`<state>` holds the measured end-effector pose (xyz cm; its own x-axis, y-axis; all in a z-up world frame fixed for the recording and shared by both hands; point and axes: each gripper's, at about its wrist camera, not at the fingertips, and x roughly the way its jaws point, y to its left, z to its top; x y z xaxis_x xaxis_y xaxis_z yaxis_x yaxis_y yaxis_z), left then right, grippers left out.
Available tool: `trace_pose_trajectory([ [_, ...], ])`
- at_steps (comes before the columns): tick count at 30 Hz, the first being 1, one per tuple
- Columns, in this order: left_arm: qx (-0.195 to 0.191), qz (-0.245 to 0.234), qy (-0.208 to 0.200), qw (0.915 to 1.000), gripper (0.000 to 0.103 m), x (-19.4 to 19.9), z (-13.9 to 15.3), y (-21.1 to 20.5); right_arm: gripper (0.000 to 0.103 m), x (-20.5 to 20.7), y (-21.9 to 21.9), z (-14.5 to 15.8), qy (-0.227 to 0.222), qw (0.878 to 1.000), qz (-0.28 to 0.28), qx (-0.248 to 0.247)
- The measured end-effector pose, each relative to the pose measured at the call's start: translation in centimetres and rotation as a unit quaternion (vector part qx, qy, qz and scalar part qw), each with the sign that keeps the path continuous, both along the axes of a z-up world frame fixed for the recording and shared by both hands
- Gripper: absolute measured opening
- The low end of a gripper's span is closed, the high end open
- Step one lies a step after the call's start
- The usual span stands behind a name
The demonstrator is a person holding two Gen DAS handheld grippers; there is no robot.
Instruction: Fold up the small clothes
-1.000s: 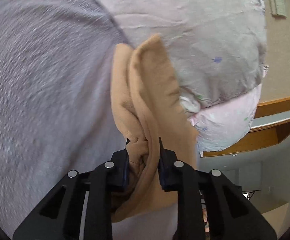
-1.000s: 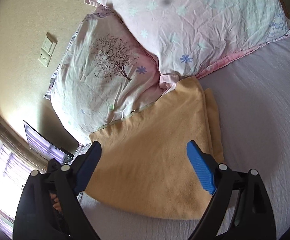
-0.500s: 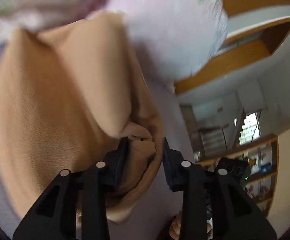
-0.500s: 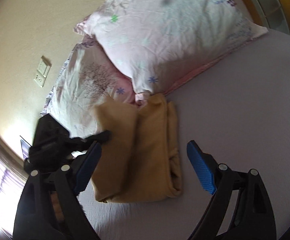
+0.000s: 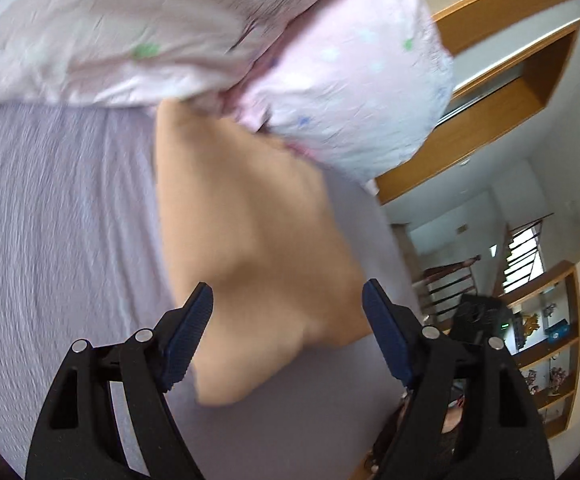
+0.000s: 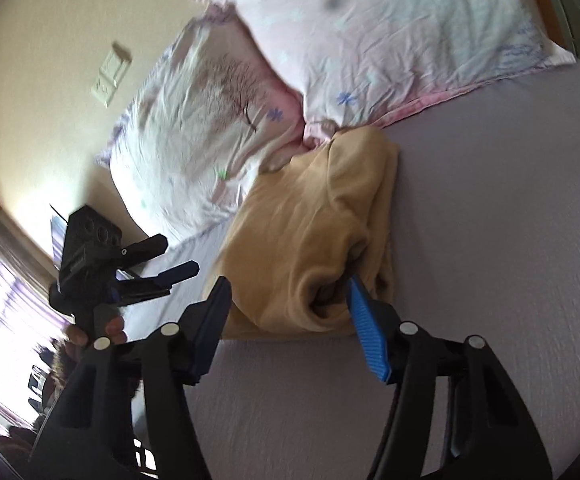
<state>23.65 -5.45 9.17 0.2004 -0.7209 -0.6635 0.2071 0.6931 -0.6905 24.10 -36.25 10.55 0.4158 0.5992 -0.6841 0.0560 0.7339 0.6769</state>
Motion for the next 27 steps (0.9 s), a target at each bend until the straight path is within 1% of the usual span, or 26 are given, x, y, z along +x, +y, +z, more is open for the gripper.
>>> trace_pose_trajectory([
  [1, 0.002, -0.003, 0.007, 1.0, 0.077, 0.0, -0.5, 0.1, 0.047, 0.2, 0.8, -0.3, 0.005, 1.0, 0.009, -0.013],
  [2, 0.005, -0.006, 0.014, 0.9999, 0.077, -0.1, -1.0, 0.3, 0.027, 0.4, 1.3, -0.6, 0.009, 1.0, 0.015, -0.022],
  [3, 0.015, -0.009, 0.014, 0.9997, 0.077, -0.2, -1.5, 0.0, 0.006, 0.6, 1.7, -1.0, 0.017, 0.999, 0.017, -0.049],
  [5, 0.03, -0.018, -0.002, 0.9994, 0.077, -1.1, -1.9, -0.4, 0.005, 0.2, 1.0, -1.3, 0.024, 0.997, -0.005, -0.077],
  [6, 0.032, -0.027, -0.009, 0.9991, 0.077, -1.4, -1.8, -0.5, 0.005, 0.0, 0.1, -1.8, 0.039, 0.996, -0.021, -0.078],
  [7, 0.03, -0.033, -0.01, 0.9989, 0.077, -1.6, -1.7, -0.5, 0.006, -0.3, -0.6, -2.4, 0.059, 0.996, -0.025, -0.068],
  [8, 0.031, -0.034, -0.01, 0.9989, 0.077, -1.6, -1.6, -0.4, 0.007, -0.4, -0.9, -2.7, 0.065, 0.996, -0.023, -0.058],
  [9, 0.023, -0.027, -0.009, 0.9993, 0.077, -1.5, -1.3, 0.2, 0.012, -0.5, -1.3, -2.7, 0.066, 0.996, -0.026, -0.045],
  [11, 0.014, -0.005, -0.015, 0.9998, 0.077, -1.1, -0.8, 1.2, 0.041, 0.0, -2.2, -2.4, 0.066, 0.997, -0.046, -0.015],
  [12, 0.016, 0.016, -0.017, 0.9996, 0.078, -0.5, -0.8, 1.8, 0.074, 0.8, -2.9, -2.3, 0.061, 0.996, -0.063, 0.009],
  [13, 0.017, 0.033, -0.011, 0.9992, 0.08, 0.3, -1.1, 2.2, 0.088, 1.6, -3.2, -2.3, 0.053, 0.996, -0.07, 0.026],
  [14, 0.017, 0.049, 0.002, 0.9987, 0.082, 1.1, -1.6, 2.7, 0.087, 2.7, -3.2, -2.6, 0.051, 0.996, -0.07, 0.033],
  [17, 0.015, 0.06, 0.035, 0.9975, 0.082, 2.8, -3.7, 2.7, 0.085, 6.8, -2.8, -5.4, 0.1, 0.993, -0.055, 0.04],
  [19, 0.012, 0.06, 0.052, 0.9968, 0.081, 3.8, -5.0, 2.2, 0.074, 8.5, -2.2, -7.5, 0.13, 0.989, -0.039, 0.051],
  [20, 0.008, 0.059, 0.064, 0.9962, 0.081, 4.5, -5.7, 1.7, 0.072, 9.0, -2.0, -8.2, 0.139, 0.988, -0.033, 0.052],
  [21, -0.004, 0.063, 0.06, 0.9962, 0.081, 4.8, -5.9, 1.7, 0.071, 9.4, -1.7, -8.9, 0.149, 0.987, -0.027, 0.046],
  [22, -0.01, 0.065, 0.063, 0.9959, 0.081, 5.1, -6.2, 1.6, 0.067, 9.5, -1.6, -9.4, 0.153, 0.987, -0.025, 0.044],
  [23, -0.02, 0.065, 0.066, 0.9954, 0.078, 5.6, -6.6, 1.4, 0.063, 9.5, -1.8, -9.7, 0.149, 0.987, -0.028, 0.051],
  [24, -0.032, 0.065, 0.069, 0.995, 0.075, 5.9, -6.8, 1.2, 0.045, 9.4, -1.8, -10.2, 0.151, 0.986, -0.029, 0.073],
  [25, -0.037, 0.065, 0.073, 0.9945, 0.065, 6.2, -7.1, 1.0, 0.038, 9.3, -1.7, -10.6, 0.151, 0.984, -0.029, 0.095],
  [26, -0.032, 0.068, 0.077, 0.9942, 0.051, 6.3, -7.3, 0.8, 0.036, 9.2, -1.7, -10.7, 0.146, 0.984, -0.031, 0.095],
  [27, -0.028, 0.066, 0.076, 0.9945, 0.046, 6.2, -7.4, 0.7, 0.033, 9.1, -1.4, -10.3, 0.137, 0.986, -0.033, 0.09],
])
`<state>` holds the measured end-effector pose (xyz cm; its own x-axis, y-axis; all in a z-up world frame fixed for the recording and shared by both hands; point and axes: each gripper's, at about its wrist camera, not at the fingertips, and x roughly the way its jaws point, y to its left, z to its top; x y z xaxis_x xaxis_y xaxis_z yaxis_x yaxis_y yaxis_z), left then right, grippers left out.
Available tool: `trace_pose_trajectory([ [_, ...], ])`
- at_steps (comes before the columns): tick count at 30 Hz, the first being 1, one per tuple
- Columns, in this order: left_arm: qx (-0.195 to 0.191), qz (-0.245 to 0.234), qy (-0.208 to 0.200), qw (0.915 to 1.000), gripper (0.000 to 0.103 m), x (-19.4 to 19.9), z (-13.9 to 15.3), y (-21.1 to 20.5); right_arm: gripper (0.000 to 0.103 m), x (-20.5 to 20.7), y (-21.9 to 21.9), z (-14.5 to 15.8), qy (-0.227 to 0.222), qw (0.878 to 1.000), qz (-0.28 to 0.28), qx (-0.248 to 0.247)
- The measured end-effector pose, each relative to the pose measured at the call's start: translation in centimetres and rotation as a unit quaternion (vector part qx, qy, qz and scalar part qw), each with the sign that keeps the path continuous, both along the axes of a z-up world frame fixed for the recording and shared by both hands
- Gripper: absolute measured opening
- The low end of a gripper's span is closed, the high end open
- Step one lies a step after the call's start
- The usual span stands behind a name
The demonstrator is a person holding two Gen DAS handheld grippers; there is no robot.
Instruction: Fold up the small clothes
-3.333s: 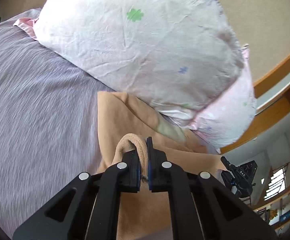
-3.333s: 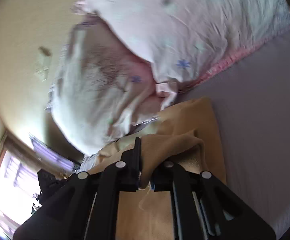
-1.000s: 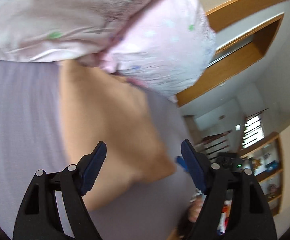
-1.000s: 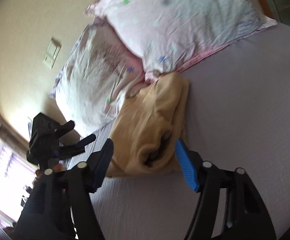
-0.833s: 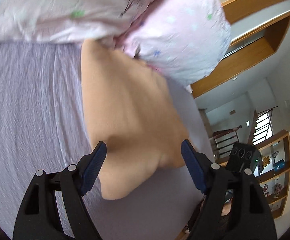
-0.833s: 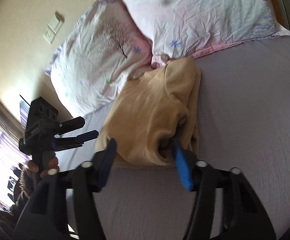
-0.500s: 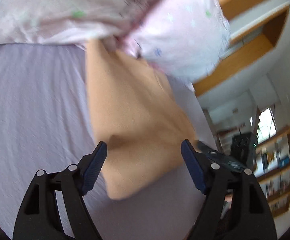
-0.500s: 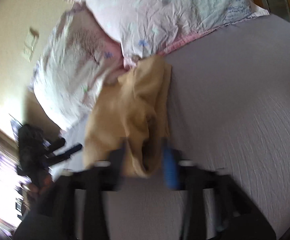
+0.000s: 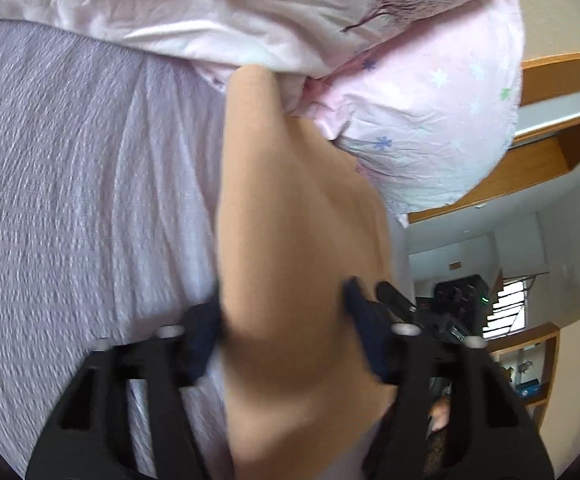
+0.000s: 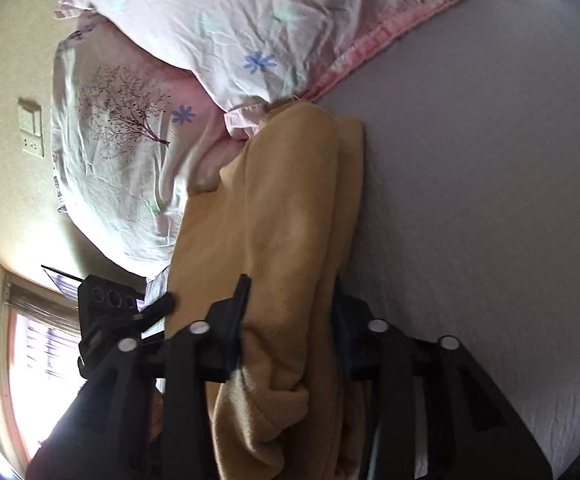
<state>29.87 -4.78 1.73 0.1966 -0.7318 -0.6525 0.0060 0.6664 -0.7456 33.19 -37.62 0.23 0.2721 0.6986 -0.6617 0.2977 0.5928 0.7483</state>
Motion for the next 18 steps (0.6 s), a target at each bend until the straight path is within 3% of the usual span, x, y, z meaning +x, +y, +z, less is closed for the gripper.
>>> trace_pose_trajectory([
  [2, -0.004, -0.006, -0.012, 0.9999, 0.035, -0.2, 0.5, 0.1, 0.029, -0.2, 0.3, 1.0, -0.022, 1.0, -0.008, 0.02],
  [6, -0.002, -0.008, -0.057, 0.9983, 0.034, -2.4, 3.5, 2.9, 0.027, -0.1, 2.8, 4.1, -0.076, 0.996, 0.012, 0.051],
  [9, 0.025, 0.02, -0.079, 0.9963, 0.036, -3.3, 5.0, 6.2, 0.028, 0.3, 6.5, 4.1, -0.079, 0.995, 0.051, 0.037],
  [11, 0.067, 0.038, -0.075, 0.9942, 0.037, -3.1, 4.9, 7.8, 0.032, 0.7, 8.1, 3.3, -0.058, 0.996, 0.072, -0.005],
  [12, 0.088, 0.051, -0.07, 0.9924, 0.037, -3.3, 4.9, 8.7, 0.035, 0.7, 8.4, 3.2, -0.043, 0.995, 0.072, -0.047],
  [14, 0.094, 0.072, -0.082, 0.9895, 0.037, -4.4, 5.6, 10.7, 0.045, -0.1, 7.5, 4.3, -0.053, 0.995, 0.044, -0.073],
  [16, 0.089, 0.074, -0.106, 0.9876, 0.037, -5.9, 6.8, 11.3, 0.061, -1.5, 6.8, 6.9, -0.101, 0.994, 0.021, -0.044],
  [18, 0.061, 0.052, -0.132, 0.9881, 0.043, -7.7, 8.1, 10.7, 0.069, -2.5, 8.2, 8.6, -0.128, 0.991, 0.045, 0.018],
])
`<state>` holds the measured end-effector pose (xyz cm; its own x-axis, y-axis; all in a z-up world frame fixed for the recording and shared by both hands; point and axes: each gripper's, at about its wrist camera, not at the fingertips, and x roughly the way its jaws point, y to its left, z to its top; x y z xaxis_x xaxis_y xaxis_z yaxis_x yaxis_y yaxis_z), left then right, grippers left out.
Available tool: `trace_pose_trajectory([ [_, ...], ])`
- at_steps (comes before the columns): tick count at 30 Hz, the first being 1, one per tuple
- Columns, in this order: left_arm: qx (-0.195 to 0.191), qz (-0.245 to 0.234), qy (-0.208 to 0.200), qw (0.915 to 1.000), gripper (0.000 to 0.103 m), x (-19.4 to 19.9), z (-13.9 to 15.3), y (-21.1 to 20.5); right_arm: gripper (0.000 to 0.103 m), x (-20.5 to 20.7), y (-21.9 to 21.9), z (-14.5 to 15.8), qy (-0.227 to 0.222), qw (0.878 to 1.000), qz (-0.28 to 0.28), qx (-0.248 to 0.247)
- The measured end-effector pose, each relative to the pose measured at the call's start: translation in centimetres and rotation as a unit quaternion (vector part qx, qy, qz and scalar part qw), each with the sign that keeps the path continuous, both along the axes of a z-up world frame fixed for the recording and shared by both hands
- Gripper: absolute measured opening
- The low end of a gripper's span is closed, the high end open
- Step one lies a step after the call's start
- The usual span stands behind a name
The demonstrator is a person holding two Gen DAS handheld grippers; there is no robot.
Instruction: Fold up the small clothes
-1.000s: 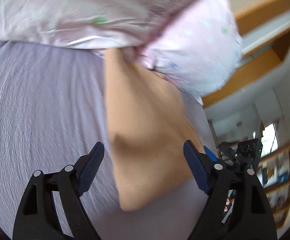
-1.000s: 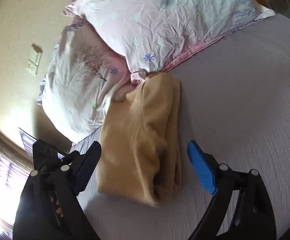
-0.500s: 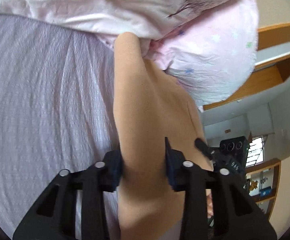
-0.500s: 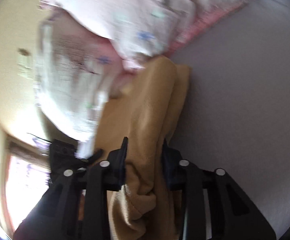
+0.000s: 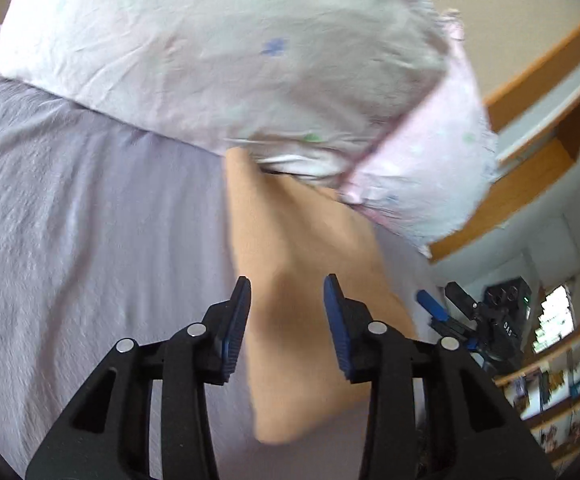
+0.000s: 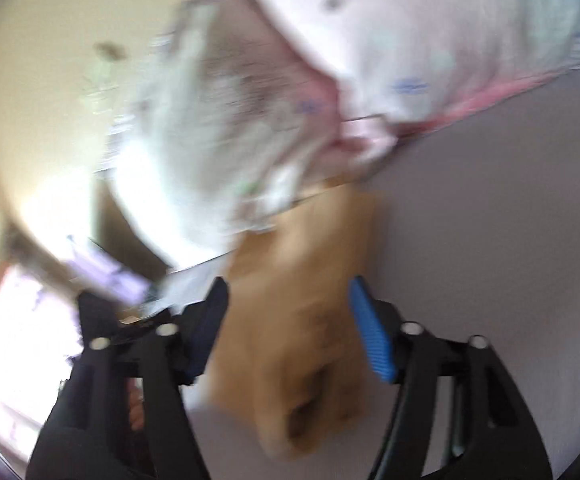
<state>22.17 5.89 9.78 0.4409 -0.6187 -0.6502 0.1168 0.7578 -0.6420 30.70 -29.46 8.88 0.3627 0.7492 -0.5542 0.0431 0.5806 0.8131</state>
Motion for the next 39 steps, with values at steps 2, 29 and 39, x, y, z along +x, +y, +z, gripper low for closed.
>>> trace_pose_trajectory([
  [2, -0.017, -0.027, -0.008, 0.9995, 0.064, -1.1, 0.4, -1.5, 0.073, -0.6, 2.0, 0.7, -0.005, 0.999, 0.04, 0.036],
  [29, 0.353, -0.086, -0.033, 0.9311, 0.102, -10.8, -3.8, -6.1, 0.1, -11.9, 8.4, -0.4, -0.003, 0.944, 0.112, -0.312],
  [39, 0.359, -0.09, -0.035, 0.9285, 0.102, -10.8, -3.7, -5.8, 0.101, -12.6, 10.7, -0.7, -0.014, 0.913, 0.14, -0.383],
])
